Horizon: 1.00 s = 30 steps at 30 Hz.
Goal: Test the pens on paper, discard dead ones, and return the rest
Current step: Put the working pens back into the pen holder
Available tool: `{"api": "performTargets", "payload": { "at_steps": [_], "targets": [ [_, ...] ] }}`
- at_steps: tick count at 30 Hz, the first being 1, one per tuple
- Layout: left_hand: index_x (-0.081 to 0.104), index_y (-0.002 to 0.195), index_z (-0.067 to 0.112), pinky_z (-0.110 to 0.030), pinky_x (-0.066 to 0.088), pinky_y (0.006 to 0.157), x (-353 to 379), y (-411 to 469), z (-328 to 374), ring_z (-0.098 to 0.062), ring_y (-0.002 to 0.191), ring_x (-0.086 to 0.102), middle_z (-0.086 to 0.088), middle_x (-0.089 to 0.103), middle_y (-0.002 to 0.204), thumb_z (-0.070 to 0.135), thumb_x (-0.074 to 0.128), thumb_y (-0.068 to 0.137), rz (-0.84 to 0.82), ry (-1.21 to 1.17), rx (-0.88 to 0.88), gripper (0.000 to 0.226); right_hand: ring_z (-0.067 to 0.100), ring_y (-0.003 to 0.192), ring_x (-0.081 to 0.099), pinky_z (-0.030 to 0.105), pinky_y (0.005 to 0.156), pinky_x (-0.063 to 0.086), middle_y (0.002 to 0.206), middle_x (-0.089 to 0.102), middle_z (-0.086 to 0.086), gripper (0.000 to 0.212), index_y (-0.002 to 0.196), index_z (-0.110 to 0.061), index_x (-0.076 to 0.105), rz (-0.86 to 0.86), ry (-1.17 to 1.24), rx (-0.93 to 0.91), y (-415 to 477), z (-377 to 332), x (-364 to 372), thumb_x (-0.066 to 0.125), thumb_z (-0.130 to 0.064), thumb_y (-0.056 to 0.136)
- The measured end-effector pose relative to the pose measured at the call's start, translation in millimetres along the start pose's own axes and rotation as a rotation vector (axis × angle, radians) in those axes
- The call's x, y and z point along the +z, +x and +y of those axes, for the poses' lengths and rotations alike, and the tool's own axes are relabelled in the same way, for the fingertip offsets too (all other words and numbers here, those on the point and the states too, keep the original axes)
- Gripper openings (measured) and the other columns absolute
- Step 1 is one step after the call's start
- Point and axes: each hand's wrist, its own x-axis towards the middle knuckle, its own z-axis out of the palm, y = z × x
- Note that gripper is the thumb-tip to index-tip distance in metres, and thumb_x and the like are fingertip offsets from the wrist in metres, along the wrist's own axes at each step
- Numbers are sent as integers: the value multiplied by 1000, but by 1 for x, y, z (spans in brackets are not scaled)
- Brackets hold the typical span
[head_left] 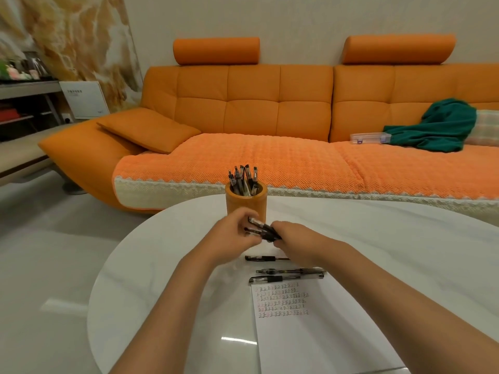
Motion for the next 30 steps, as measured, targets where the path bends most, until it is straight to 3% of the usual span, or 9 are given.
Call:
{"api": "performTargets", "payload": {
  "at_steps": [3, 8, 12, 16, 19, 21, 25, 27, 30],
  "targets": [
    [61, 123, 29, -23, 52, 64, -8, 1, 15, -12, 78, 70, 2, 68, 100, 19, 70, 92, 103, -311, 46, 33, 20, 92, 55, 36, 81, 47, 103, 60, 2, 9, 110, -21, 45, 29, 124, -19, 0, -4, -11, 41, -17, 103],
    [70, 100, 28, -22, 51, 58, -16, 7, 29, -10, 60, 63, 3, 69, 86, 13, 69, 92, 362, -412, 122, 17, 5, 83, 51, 24, 72, 43, 95, 53, -12, 28, 132, -25, 38, 33, 329, -144, 5, -28, -26, 44, -20, 104],
    [72, 113, 24, -21, 49, 58, -30, 16, 30, -8, 60, 62, -1, 70, 94, 13, 73, 89, 410, -428, 149, 26, 16, 81, 59, 36, 76, 50, 93, 61, -2, 13, 115, -22, 50, 54, 432, -161, 17, -40, -33, 45, -18, 104],
    [50, 142, 34, -18, 51, 65, -40, 24, 33, -6, 84, 66, 10, 64, 115, 24, 66, 95, 451, -414, 184, 51, 18, 80, 64, 28, 69, 51, 96, 69, 9, 18, 117, -18, 54, 165, 569, -134, 31, -49, -49, 47, -12, 102],
    [45, 144, 34, -31, 53, 87, -48, 35, 26, -12, 109, 60, 10, 58, 127, 34, 52, 102, 538, -385, 126, 42, 19, 76, 65, 34, 72, 54, 89, 66, 10, 19, 118, -14, 54, 310, 946, -135, 46, -61, -65, 48, -7, 101],
    [46, 144, 28, -31, 47, 93, -52, 43, 18, -11, 115, 55, 8, 57, 130, 26, 49, 104, 523, -335, 58, 40, 20, 76, 67, 38, 75, 58, 87, 66, 7, 19, 118, -14, 53, 435, 1142, -140, 60, -68, -76, 46, -5, 102],
    [40, 150, 25, -31, 39, 102, -51, 59, 4, -12, 132, 46, 6, 50, 145, 14, 48, 104, 381, -266, -29, 48, 21, 80, 68, 40, 80, 59, 86, 66, 6, 18, 117, -16, 51, 655, 1209, -126, 89, -80, -87, 45, -6, 103],
    [38, 151, 27, -34, 37, 110, -50, 66, -2, -12, 138, 41, 6, 46, 150, 14, 47, 104, 342, -284, -54, 50, 20, 80, 67, 43, 83, 59, 87, 65, 5, 18, 118, -16, 50, 679, 1199, -102, 101, -81, -84, 46, -7, 103],
    [36, 152, 30, -33, 36, 109, -49, 71, -8, -11, 139, 39, 9, 45, 150, 14, 47, 104, 305, -314, -62, 52, 18, 79, 67, 45, 84, 58, 88, 66, 4, 18, 119, -18, 51, 666, 1137, -65, 111, -78, -75, 48, -10, 103]
  ]
}}
